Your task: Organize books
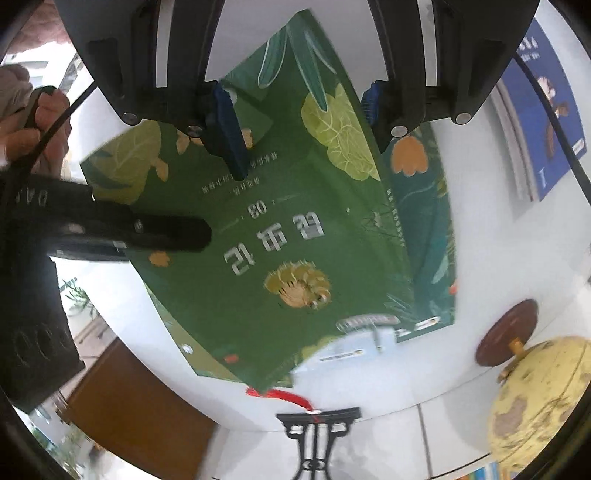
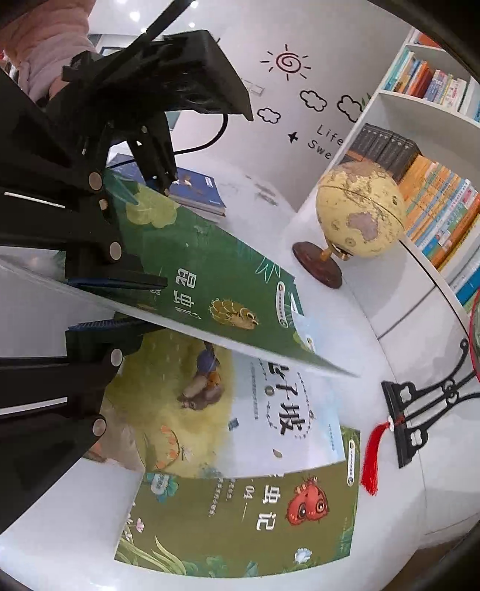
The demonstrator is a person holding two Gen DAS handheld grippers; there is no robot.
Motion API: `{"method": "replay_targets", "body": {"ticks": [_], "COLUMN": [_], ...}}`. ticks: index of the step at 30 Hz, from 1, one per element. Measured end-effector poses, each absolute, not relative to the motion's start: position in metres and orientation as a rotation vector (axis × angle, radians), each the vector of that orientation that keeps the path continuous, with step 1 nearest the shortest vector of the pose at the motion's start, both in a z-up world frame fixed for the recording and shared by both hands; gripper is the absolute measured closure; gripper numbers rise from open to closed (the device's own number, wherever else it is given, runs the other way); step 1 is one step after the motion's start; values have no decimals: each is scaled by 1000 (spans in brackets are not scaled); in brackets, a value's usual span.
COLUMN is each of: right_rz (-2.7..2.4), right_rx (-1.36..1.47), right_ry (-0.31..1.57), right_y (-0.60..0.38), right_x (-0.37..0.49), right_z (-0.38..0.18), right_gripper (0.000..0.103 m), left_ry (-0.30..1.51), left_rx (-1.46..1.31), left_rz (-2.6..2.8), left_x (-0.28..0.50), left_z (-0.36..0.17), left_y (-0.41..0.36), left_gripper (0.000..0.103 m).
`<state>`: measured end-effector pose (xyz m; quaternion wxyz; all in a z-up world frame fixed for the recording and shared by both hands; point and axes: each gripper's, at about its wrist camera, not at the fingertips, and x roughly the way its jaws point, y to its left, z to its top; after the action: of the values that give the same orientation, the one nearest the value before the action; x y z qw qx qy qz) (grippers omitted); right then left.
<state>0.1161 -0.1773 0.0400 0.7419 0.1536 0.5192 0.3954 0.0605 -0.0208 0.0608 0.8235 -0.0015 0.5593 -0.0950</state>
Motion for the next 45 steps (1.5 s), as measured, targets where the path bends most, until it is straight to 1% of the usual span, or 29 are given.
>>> {"method": "replay_targets", "body": {"ticks": [2,5,7,8,9,11,13,14,18,22,27,29,31,34,37,45], "right_rz": [881,898,887,878,875,873,848,836,803,797,818,838,844,881,910,956], "right_rx": [319,323,340,343,357,430,451,462,575,692,553,458,375,368,235,223], "right_ry": [1137,1129,1154,1181,1205,1260,1288,1312,1394,1412,1353,1283,1232,1189,1135,1105], "right_y": [-171,-163,-159,-158,-159,-166,-170,-171,-174,-178,-166,-158,-152,-150,-136,-116], "right_x": [111,105,106,106,105,105,106,108,123,134,130,127,124,124,116,103], "right_z": [43,47,42,37,32,17,7,2,-17,-28,-10,6,17,31,47,59], "right_gripper": [88,88,88,88,88,88,88,86,86,85,83,83,83,83,83,83], "left_ry": [1187,1219,1286,1313,1360,1431,1441,1442,1443,1404,1305,1279,1261,1203,1163,1136], "left_rx": [-25,-130,-287,-357,-448,-536,-597,-610,-547,-528,-285,-236,-223,-224,-195,-196], "left_rz": [-190,-195,-229,-234,-233,-207,-221,-226,-227,-257,-267,-254,-232,-215,-202,-159], "left_x": [57,59,60,60,63,66,72,74,79,74,69,70,72,68,64,62], "left_z": [64,64,49,39,25,5,-3,-3,1,14,44,48,48,55,65,75], "left_y": [-11,6,27,37,49,63,72,73,68,58,26,20,20,25,27,45], "left_gripper": [52,52,52,46,44,45,42,41,39,40,40,40,40,40,40,40]}}
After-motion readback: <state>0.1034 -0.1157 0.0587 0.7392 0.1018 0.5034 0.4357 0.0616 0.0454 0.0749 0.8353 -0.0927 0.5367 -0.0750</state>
